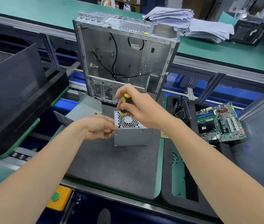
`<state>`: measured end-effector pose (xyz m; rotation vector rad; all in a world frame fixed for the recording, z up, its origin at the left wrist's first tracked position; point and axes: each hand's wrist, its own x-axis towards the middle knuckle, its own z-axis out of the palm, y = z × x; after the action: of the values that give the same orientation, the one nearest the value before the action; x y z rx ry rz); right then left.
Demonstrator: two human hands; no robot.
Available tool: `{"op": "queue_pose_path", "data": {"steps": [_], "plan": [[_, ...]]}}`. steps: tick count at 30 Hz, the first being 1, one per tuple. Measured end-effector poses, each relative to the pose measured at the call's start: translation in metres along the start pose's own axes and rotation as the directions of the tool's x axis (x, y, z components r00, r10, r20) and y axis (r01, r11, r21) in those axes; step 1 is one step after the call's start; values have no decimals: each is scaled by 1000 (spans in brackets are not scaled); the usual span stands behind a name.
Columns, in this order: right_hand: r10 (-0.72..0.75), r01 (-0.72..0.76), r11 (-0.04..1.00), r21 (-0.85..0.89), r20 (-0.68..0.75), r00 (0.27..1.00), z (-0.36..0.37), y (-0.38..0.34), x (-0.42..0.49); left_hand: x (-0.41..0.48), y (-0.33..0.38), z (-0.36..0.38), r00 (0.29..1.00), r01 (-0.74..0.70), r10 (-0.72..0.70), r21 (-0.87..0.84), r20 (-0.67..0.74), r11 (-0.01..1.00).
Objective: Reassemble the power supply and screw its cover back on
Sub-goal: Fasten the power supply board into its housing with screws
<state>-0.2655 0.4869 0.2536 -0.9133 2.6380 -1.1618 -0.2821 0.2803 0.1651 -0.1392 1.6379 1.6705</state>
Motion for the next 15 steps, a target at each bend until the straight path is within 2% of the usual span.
{"op": "queue_pose_path", "data": {"steps": [2, 4, 6, 10, 13, 15], "plan": [[-7, 11, 999, -38, 104, 995, -7, -3, 3, -1, 0, 0, 1000, -2, 2, 39, 18, 999], [11, -3, 998, -66, 110, 994, -10, -6, 8, -1, 1, 1, 1000, 0, -2, 65, 23, 998], [19, -14, 994, -105, 46, 999, -8, -9, 12, -1, 1, 1, 1000, 4, -6, 80, 24, 997], [15, -41, 972, -232, -113, 993, 6, -15, 19, -1, 3, -1, 1000, 7, -7, 5, -13, 1000], [22, -130, 929, -346, -300, 954, 20, -16, 25, 0, 2, 1, 999, 9, -10, -12, -40, 1000], [55, -189, 902, -388, -332, 942, 21, -17, 29, 1, 1, 1, 999, -5, 4, -27, -50, 1000]]}}
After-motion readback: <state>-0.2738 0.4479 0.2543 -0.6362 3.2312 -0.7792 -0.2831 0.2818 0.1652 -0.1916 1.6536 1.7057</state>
